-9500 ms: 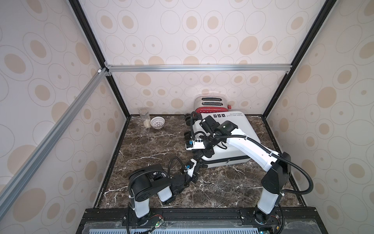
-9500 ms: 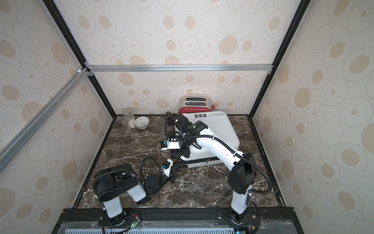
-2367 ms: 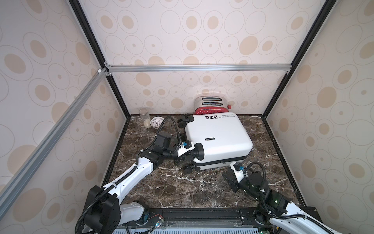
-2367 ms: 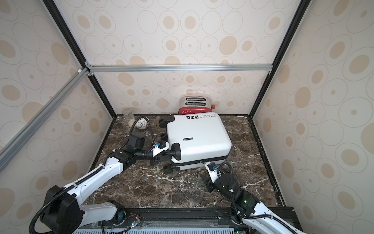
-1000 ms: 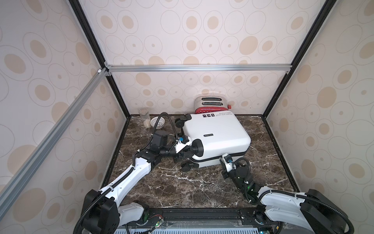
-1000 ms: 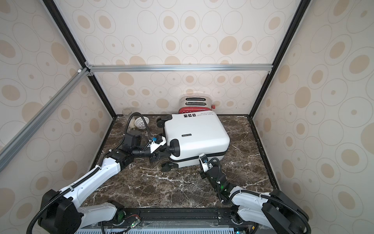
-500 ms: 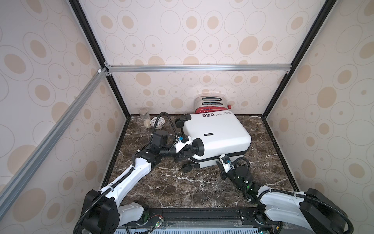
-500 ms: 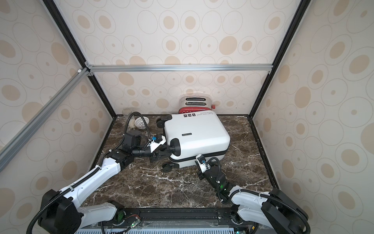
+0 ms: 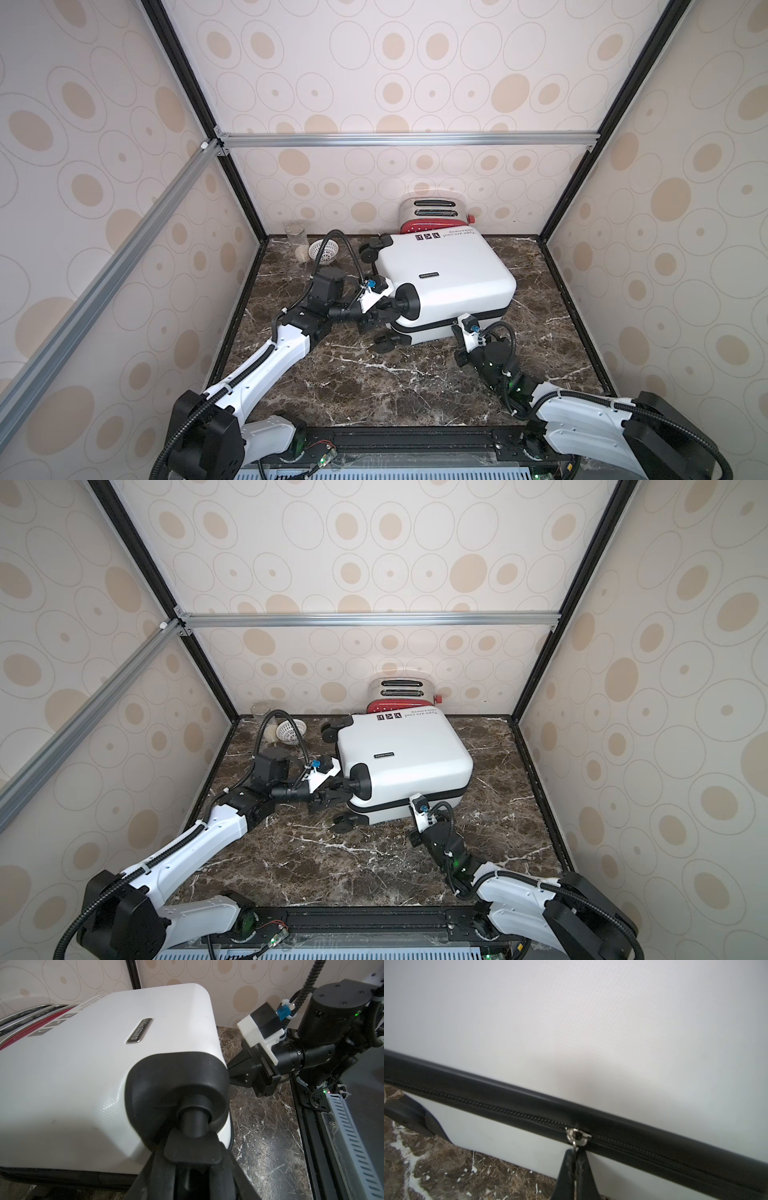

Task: Open the suitcase zippers
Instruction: Unzip the zipper on the suitcase.

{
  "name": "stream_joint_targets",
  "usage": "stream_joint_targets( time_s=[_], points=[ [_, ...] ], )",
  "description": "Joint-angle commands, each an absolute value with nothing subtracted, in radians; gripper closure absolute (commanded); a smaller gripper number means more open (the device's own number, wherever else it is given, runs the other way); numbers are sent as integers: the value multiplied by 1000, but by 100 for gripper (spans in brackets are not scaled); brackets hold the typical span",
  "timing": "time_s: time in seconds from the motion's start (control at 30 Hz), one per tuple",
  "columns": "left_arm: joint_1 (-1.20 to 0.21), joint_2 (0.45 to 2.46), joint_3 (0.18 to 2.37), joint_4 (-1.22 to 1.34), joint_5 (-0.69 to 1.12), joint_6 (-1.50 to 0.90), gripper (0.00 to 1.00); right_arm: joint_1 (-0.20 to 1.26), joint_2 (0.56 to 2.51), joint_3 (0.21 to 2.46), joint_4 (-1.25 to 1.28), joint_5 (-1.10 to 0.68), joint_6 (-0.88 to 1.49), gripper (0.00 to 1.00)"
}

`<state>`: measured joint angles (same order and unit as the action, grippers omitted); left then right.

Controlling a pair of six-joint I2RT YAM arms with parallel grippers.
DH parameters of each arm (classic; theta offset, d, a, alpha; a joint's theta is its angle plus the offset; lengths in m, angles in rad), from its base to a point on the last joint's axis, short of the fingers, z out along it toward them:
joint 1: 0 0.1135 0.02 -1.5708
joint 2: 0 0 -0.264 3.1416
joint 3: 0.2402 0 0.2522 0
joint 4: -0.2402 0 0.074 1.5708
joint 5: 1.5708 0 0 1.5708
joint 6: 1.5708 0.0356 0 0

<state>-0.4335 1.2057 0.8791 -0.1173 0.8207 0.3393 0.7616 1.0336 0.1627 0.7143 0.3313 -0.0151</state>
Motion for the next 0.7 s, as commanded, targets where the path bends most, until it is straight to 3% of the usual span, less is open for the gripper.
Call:
stream_joint_targets(
  time_s=[0.0, 0.13, 0.37, 0.67],
  points=[
    [-434, 1135, 940, -27, 815, 364, 100, 754, 981, 186, 703, 389, -21, 100],
    [-425, 1131, 989, -170, 679, 442, 100, 724, 897, 184, 594, 390, -30, 100],
    [-329, 1074, 992, -291, 483, 499, 100, 551, 714, 204, 384, 281, 57, 100],
    [-290, 965, 939, -339, 377, 558, 100, 334, 740, 294, 313, 133, 145, 100]
  ],
)
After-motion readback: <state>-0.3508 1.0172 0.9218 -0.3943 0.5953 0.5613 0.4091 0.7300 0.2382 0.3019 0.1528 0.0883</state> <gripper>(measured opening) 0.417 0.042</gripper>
